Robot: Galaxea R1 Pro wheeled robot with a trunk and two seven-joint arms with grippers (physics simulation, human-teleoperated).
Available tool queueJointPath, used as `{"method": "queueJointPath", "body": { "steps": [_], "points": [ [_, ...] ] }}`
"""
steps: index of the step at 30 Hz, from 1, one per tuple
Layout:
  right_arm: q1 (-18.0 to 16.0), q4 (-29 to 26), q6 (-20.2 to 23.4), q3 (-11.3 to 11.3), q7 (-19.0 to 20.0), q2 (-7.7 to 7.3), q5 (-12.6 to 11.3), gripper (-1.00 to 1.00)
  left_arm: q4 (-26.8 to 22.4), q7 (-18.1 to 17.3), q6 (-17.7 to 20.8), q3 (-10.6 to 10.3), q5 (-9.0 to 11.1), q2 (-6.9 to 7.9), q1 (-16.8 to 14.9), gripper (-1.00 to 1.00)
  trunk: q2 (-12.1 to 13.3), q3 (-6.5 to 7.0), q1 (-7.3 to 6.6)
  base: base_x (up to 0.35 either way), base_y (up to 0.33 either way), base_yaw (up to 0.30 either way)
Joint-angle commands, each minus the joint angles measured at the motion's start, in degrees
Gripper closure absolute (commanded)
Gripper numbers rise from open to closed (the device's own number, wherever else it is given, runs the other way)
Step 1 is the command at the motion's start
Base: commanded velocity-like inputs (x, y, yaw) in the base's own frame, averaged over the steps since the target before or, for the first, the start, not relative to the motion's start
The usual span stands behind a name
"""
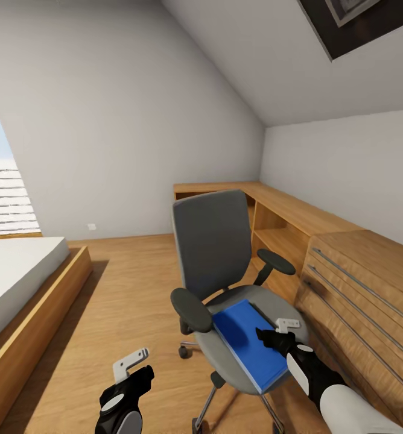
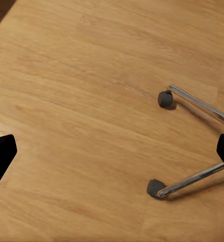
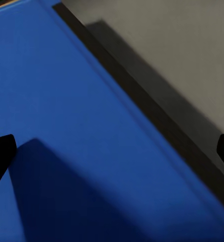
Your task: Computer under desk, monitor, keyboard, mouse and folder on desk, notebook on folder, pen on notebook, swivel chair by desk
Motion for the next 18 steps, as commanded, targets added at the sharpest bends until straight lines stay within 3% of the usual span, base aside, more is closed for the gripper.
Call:
{"method": "queueJointPath", "body": {
  "steps": [1, 18],
  "points": [
    [0.0, 0.6, 0.2, 0.0, 0.3, -0.01, -0.5, -1.0, -0.1, 0.4, 0.3, 0.0, 0.3, 0.01, 0.0, -1.0, 0.0, -0.07, 0.0, -0.008, 0.0, 0.0],
    [0.0, 0.6, 0.2, 0.0, 0.3, -0.01, -0.5, -1.0, -0.1, 0.4, 0.3, 0.0, 0.3, 0.01, 0.0, -1.0, 0.0, -0.07, 0.0, -0.08, 0.0, 0.0]
  ]
}}
